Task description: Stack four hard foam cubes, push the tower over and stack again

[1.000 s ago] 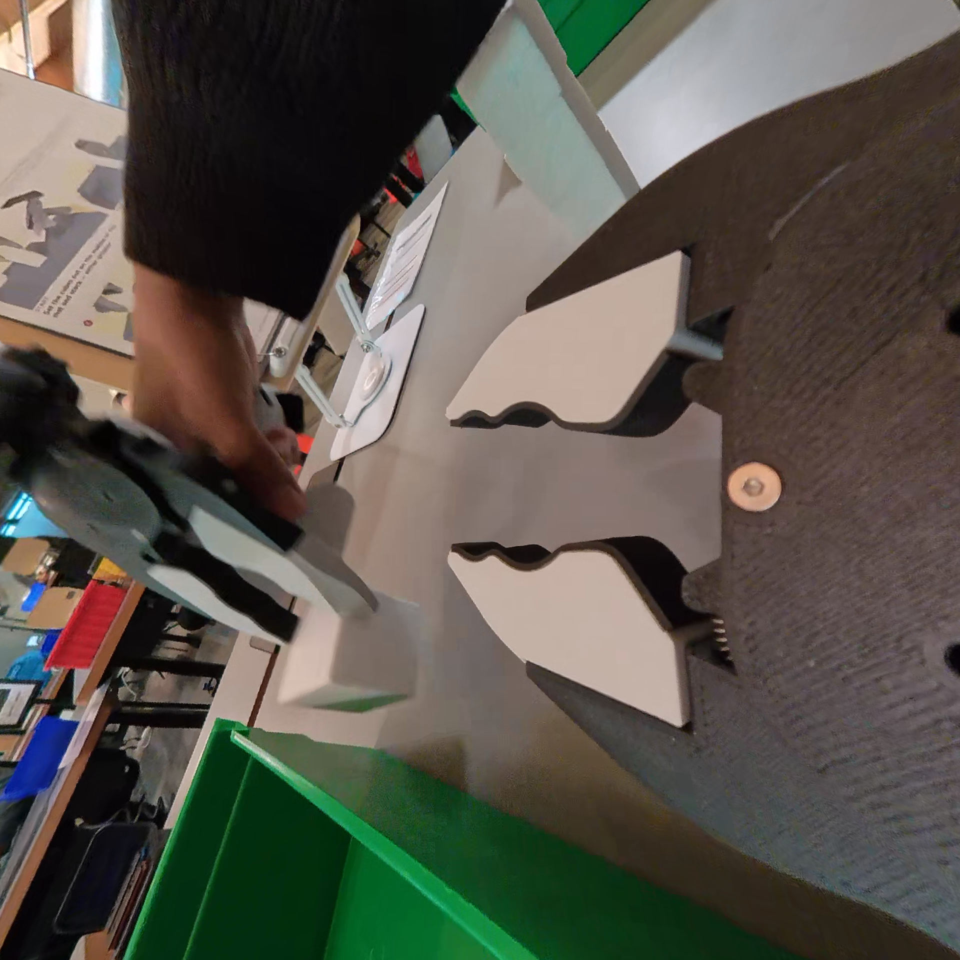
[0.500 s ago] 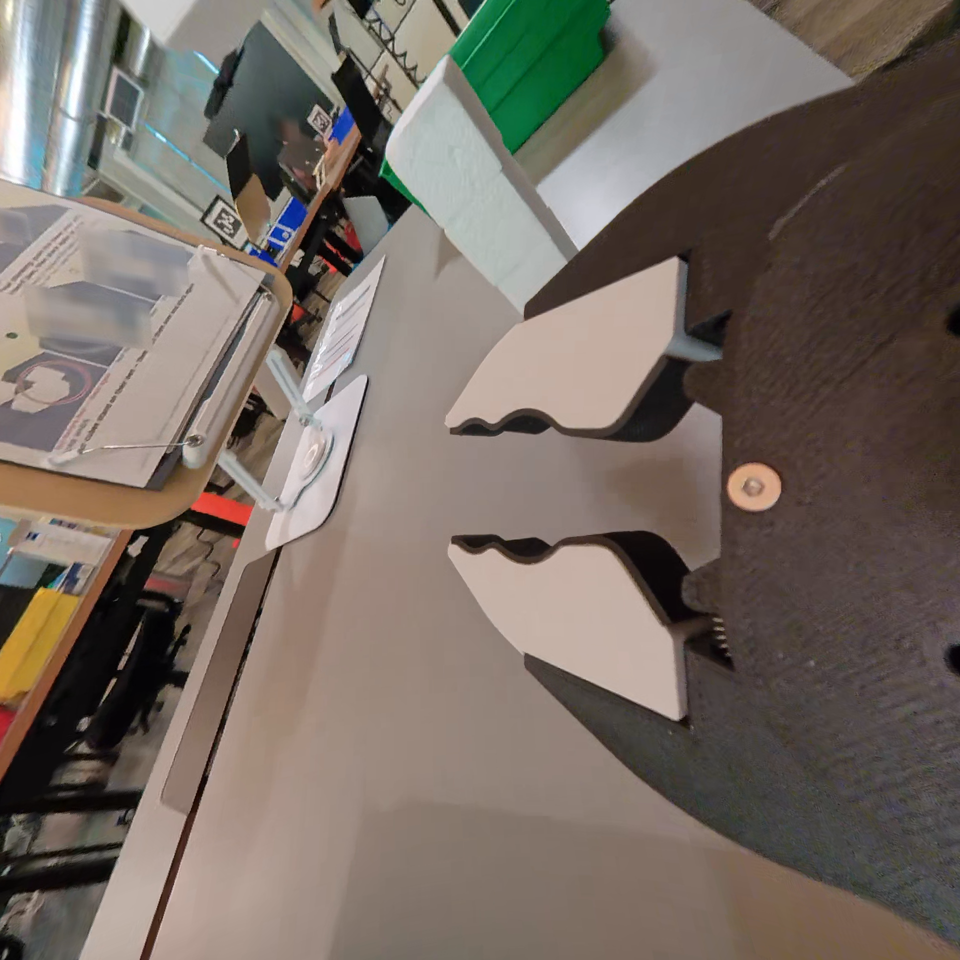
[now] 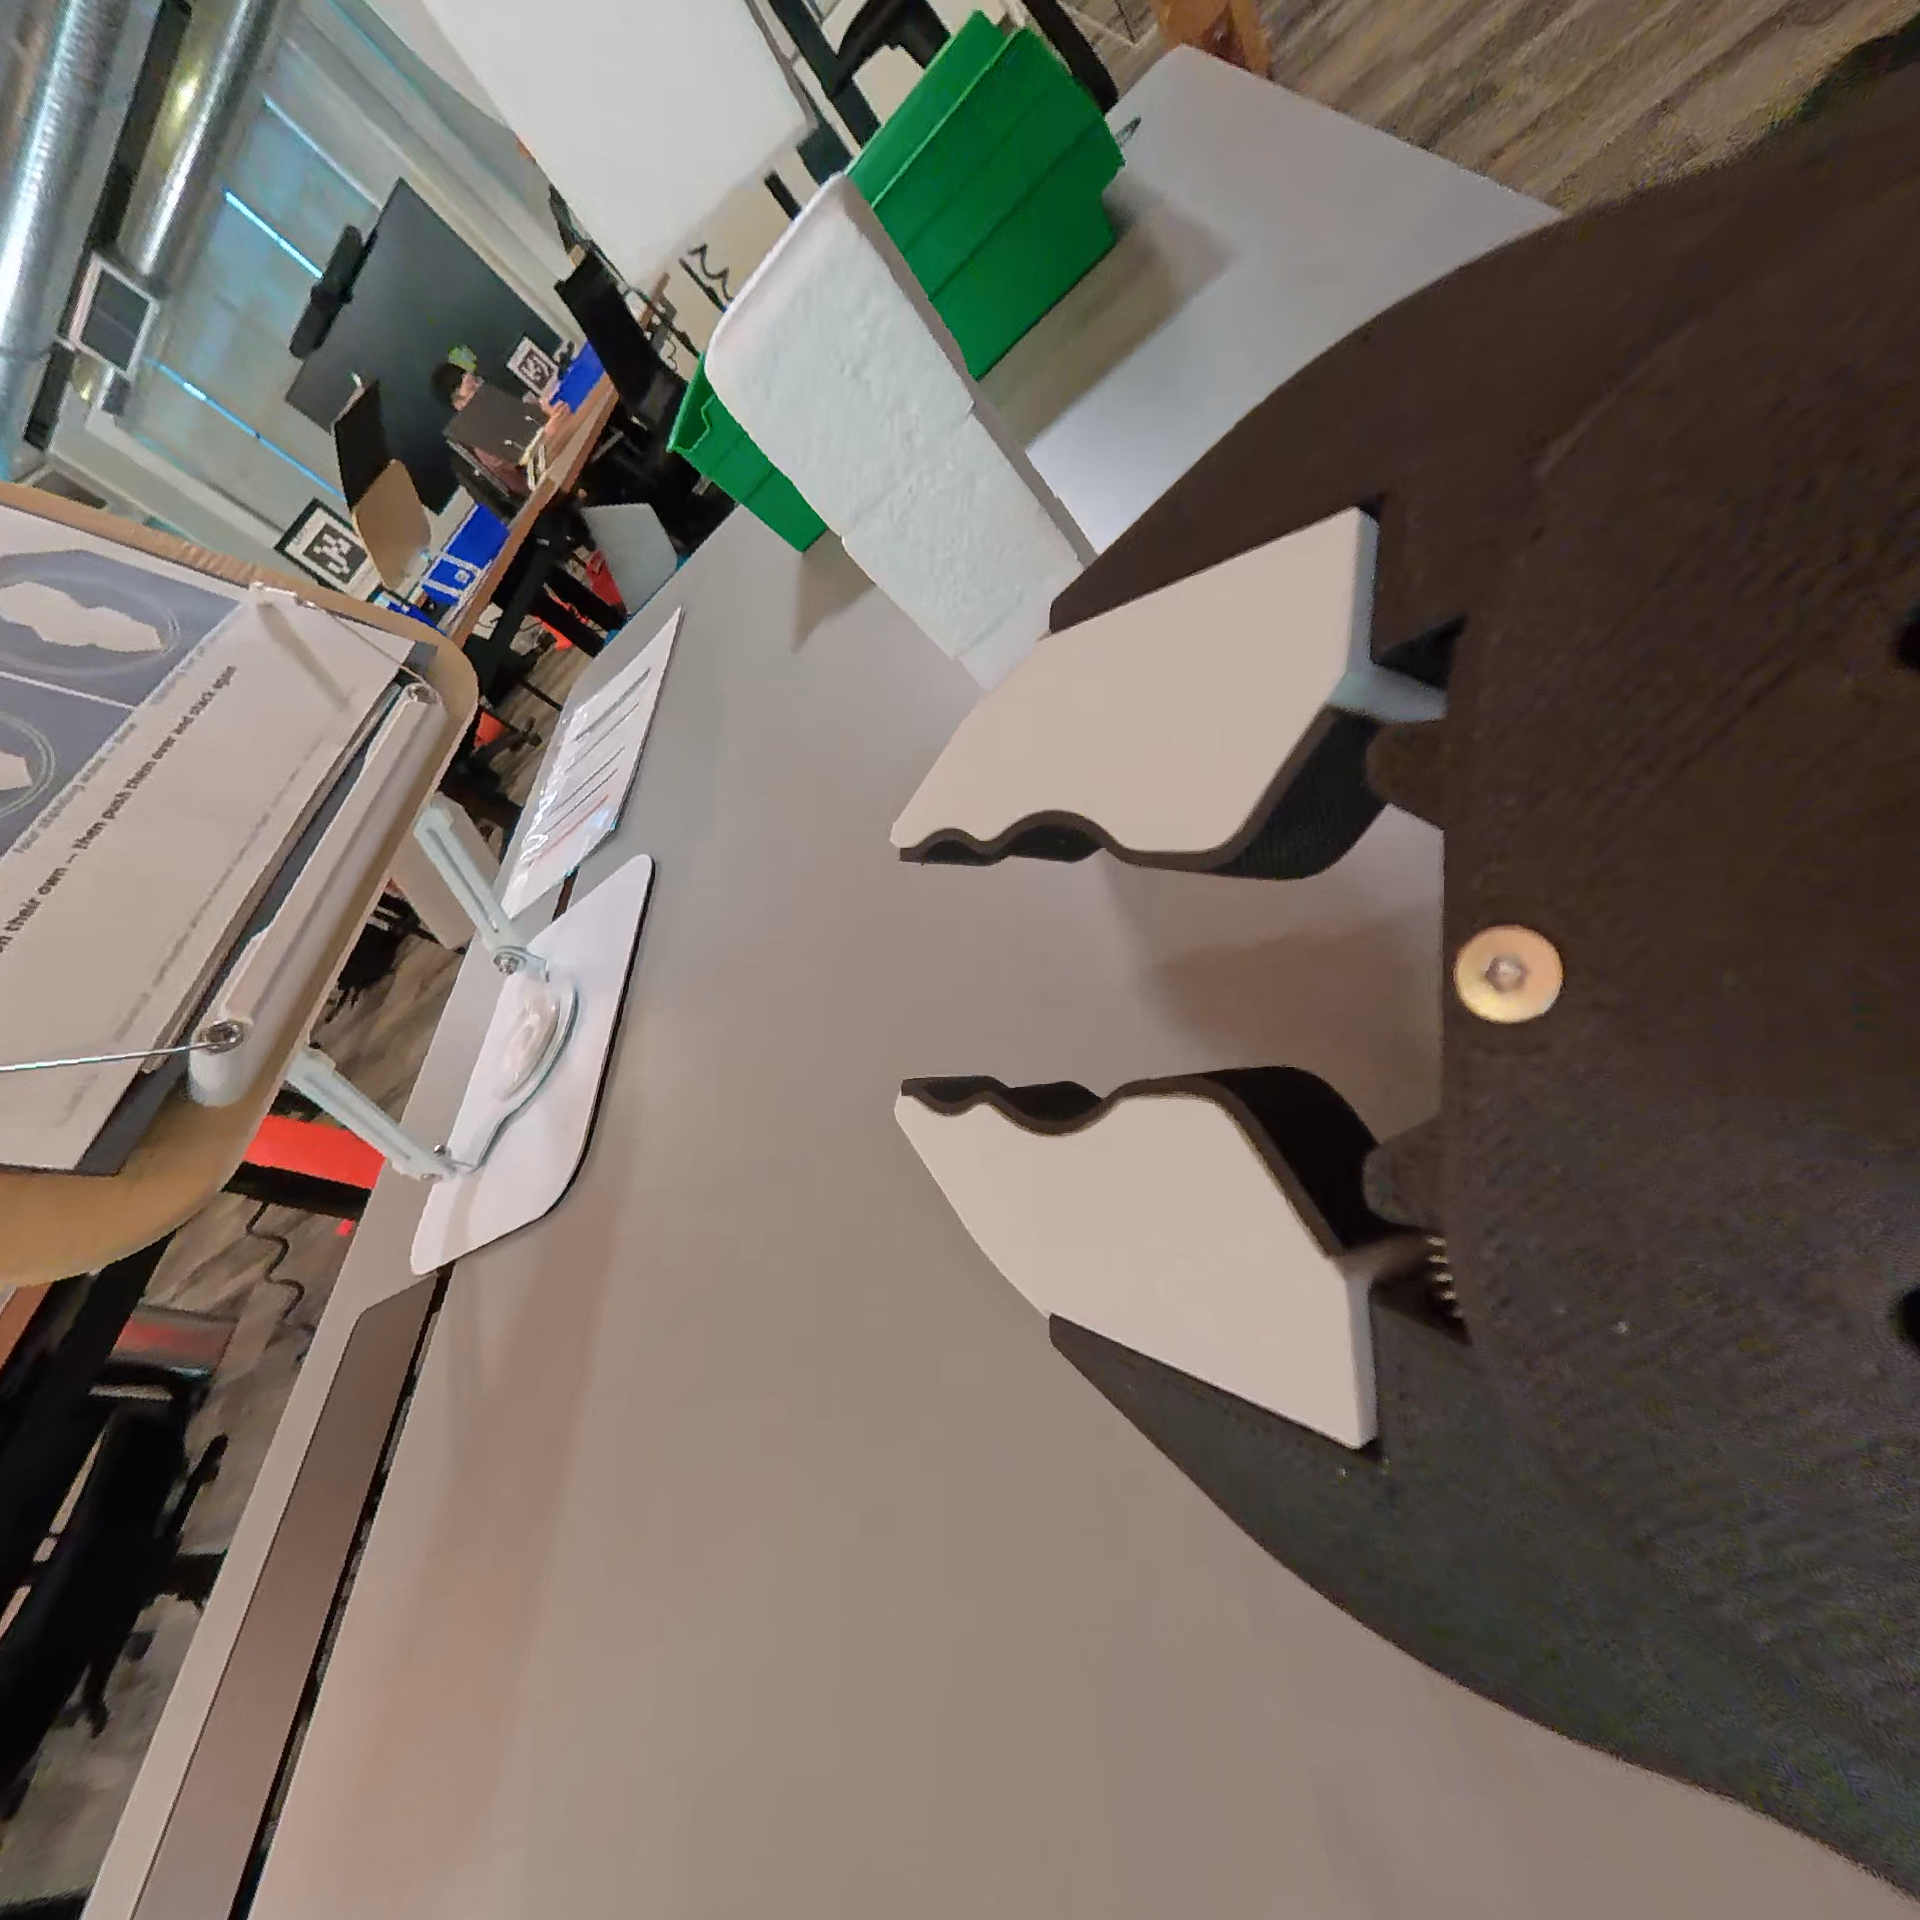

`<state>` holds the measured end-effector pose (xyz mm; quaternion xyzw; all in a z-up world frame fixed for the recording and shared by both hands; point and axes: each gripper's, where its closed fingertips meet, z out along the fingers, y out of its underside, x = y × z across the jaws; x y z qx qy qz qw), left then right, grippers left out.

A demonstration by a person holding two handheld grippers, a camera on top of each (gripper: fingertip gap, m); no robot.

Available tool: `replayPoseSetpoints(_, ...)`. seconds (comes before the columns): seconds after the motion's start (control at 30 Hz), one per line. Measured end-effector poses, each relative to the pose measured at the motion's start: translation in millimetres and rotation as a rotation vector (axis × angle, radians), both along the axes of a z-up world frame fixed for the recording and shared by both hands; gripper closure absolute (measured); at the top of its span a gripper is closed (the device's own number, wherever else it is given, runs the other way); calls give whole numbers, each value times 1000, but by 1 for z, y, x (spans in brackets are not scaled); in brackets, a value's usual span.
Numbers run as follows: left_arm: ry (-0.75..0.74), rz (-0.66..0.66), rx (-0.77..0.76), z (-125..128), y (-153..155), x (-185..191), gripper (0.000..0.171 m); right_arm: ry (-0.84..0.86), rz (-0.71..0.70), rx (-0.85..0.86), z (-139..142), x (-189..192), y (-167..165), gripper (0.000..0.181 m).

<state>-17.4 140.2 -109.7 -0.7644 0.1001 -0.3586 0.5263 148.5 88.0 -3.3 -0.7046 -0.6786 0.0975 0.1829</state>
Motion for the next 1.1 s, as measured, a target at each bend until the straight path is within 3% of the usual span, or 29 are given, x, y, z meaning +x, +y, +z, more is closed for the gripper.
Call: replayPoseSetpoints(1.1, -21, 11, -15, 0, 0, -4, 131, -89, 1, -88, -11, 0, 1, 125)
